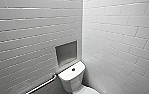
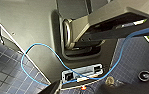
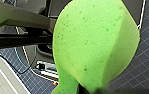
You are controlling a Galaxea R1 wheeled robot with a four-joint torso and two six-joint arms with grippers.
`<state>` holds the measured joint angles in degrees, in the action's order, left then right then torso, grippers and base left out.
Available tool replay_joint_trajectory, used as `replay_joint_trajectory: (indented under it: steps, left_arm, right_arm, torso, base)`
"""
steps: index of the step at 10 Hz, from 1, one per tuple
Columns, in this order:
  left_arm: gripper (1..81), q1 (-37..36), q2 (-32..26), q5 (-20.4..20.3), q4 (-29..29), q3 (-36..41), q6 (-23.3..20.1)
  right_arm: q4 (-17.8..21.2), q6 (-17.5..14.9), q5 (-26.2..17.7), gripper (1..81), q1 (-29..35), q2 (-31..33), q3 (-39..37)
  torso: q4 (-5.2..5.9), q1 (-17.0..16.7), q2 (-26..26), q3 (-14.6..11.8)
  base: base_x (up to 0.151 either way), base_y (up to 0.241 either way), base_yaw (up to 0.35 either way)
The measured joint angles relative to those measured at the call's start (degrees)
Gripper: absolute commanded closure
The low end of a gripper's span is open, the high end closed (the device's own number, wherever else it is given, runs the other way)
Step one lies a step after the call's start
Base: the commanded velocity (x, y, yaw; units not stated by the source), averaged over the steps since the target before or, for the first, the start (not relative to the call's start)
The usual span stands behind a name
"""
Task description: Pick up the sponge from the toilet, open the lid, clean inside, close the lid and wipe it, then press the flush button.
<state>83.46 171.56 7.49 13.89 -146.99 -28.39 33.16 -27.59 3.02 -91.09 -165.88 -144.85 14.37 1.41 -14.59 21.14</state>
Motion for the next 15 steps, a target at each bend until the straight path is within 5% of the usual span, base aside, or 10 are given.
replay_joint_trajectory:
  steps: [4,15]
  left_arm:
    - [1.0,-0.41,-9.31,0.54,5.40,9.68,-0.02]
    - [1.0,-10.12,-31.48,4.17,10.47,38.39,1.22]
  right_arm:
    - [-0.17,0.00,0.39,81.1,-0.21,7.14,12.37]
    - [-0.20,0.00,0.52,81.1,-0.63,10.58,17.73]
  torso:
    - [0.00,0.00,0.00,0.00]
    - [0.00,0.00,0.00,0.00]
  base:
    - [0.000,0.000,0.000]
    - [0.000,0.000,0.000]
